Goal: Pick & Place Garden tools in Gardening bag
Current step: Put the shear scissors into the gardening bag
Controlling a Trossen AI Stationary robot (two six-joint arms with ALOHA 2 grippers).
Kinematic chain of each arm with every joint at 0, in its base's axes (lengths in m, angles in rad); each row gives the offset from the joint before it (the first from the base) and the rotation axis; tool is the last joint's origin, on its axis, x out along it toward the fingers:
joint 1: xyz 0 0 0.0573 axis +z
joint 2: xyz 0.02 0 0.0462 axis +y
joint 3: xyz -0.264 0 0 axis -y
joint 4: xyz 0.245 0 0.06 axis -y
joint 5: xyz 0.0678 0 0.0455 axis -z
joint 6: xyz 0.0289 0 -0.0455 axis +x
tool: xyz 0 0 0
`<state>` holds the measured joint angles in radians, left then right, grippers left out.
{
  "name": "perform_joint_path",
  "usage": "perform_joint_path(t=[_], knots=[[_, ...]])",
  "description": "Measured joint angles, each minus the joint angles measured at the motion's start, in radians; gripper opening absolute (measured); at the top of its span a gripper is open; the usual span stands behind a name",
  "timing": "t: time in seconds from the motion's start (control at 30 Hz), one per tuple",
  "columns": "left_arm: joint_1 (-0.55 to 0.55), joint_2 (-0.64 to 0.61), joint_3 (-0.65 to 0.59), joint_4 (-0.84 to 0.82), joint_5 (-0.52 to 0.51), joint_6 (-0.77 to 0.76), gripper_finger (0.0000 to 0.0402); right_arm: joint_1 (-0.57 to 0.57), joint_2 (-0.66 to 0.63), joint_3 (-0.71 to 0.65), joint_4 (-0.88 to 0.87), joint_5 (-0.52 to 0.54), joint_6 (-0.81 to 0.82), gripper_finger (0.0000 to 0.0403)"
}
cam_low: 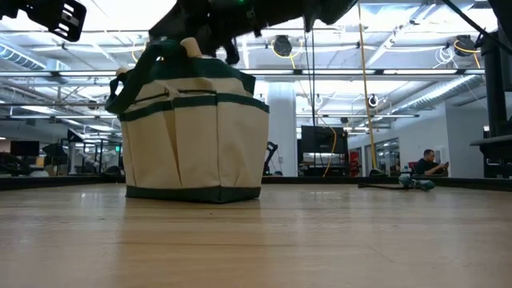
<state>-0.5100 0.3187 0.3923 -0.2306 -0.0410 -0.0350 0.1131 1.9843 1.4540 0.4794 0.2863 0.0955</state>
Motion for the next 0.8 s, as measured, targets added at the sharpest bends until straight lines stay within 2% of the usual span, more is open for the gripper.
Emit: perform_joint_path(t=[0.23,0.4,0.6,0.8], knots=[[0.000,0.000,0.000,0.015,0.093,0.029,0.0216,-0.002,-0.058,0.000,-0.025,0.001,-0.091,0.0150],[0.000,0.000,0.000,0.029,0.130,0.042,0.0216,-0.014,-0.109,0.000,-0.134,0.001,-0.115,0.0149],[0.000,-0.001,-0.055,0.140,0.182,0.131,0.0216,-0.036,-0.180,0.000,-0.410,0.000,-0.116,0.0155],[0.032,0.000,-0.189,0.323,0.192,0.078,0.0216,-0.067,-0.253,0.000,-0.733,0.002,-0.061,0.0155]])
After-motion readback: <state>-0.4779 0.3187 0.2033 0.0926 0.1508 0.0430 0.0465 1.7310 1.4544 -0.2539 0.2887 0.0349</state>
